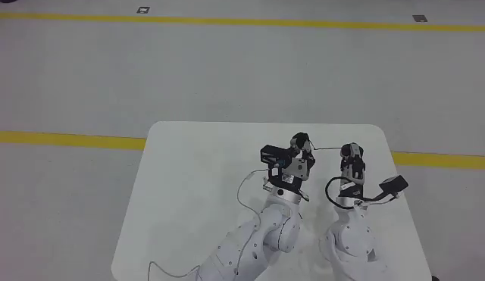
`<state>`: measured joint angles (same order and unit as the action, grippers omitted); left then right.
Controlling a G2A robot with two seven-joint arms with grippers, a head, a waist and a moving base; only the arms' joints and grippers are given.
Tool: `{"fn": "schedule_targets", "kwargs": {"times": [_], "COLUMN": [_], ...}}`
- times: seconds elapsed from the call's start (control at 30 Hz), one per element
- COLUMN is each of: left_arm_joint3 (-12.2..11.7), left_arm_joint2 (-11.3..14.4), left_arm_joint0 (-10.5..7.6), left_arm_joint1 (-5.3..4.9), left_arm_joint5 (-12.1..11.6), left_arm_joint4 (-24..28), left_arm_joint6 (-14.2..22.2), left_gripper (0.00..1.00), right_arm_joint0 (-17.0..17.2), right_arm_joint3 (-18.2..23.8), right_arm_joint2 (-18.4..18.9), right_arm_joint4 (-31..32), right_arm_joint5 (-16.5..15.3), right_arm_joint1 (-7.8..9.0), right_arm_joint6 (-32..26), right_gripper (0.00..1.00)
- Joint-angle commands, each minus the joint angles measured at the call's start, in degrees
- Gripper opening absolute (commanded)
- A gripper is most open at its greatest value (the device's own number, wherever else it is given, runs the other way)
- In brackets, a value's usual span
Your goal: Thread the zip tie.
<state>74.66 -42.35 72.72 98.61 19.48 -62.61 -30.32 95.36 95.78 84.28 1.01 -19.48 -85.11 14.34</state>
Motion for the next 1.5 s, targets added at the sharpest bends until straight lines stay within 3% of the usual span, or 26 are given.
{"fn": "schedule_targets", "kwargs": {"times": [0.0,0.27,0.53,1.1,1.2,1.47], "left_arm_joint3": [0.00,0.00,1.30,0.52,1.47,2.51], "left_arm_joint2": [0.00,0.00,-0.75,-0.40,-0.64,-0.59], "left_arm_joint0": [0.00,0.00,0.65,-0.02,0.33,0.98], "left_arm_joint1": [0.00,0.00,-0.24,0.03,-0.14,-0.42], "left_arm_joint5": [0.00,0.00,-1.77,-1.01,-2.32,-2.69], "left_arm_joint4": [0.00,0.00,1.72,5.46,5.83,5.59], "left_arm_joint6": [0.00,0.00,1.09,0.13,1.08,1.32], "left_gripper": [0.00,0.00,0.00,0.00,0.00,0.00], "right_arm_joint0": [-0.05,-0.27,-0.39,-0.26,-0.72,-1.09], "right_arm_joint3": [-0.13,-0.51,-0.95,-1.20,-2.20,-3.30], "right_arm_joint2": [-0.30,-1.06,-2.23,-1.72,-2.21,-3.22], "right_arm_joint4": [0.41,1.08,2.20,-0.67,-0.05,2.00], "right_arm_joint5": [0.00,0.00,0.00,0.00,0.00,0.00], "right_arm_joint1": [0.00,0.14,0.39,0.65,0.59,0.67], "right_arm_joint6": [0.36,1.29,2.45,1.84,2.20,3.58], "right_gripper": [0.00,0.00,0.00,0.00,0.00,0.00]}}
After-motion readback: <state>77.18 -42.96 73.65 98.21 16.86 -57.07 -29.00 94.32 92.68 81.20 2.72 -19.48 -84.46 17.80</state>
